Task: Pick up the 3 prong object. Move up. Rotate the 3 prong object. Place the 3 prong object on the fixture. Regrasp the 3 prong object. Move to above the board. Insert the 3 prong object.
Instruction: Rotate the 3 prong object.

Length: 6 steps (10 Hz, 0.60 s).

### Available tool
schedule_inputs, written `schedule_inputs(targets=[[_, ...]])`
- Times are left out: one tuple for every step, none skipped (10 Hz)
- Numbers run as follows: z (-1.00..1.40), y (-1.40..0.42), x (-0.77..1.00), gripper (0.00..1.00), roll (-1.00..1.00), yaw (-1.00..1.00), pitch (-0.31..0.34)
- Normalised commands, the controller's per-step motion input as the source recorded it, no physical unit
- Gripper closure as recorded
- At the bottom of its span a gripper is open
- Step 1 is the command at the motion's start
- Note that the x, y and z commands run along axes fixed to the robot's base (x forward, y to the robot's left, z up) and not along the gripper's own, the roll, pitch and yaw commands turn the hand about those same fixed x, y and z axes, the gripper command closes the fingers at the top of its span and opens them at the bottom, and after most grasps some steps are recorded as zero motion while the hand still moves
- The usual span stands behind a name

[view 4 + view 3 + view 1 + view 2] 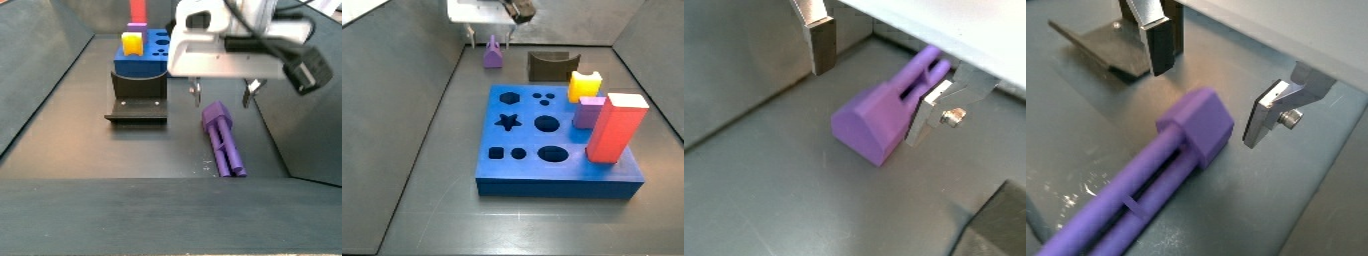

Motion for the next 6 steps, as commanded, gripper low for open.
schedule_inputs(targets=[[-0.91,0.01,0.05,0.0,0.01,-0.02,-0.022],[-0.73,0.01,0.05,0.0,0.01,-0.02,-0.018],[-0.6,0.01,0.04,0.0,0.01,-0.02,-0.023],[-0.47,0.01,0.04,0.0,0.01,-0.02,-0.026],[-0.33,0.01,0.04,0.0,0.01,-0.02,-0.029],[0.0,0.0,0.0,1.0,0.0,0.0,0.0]])
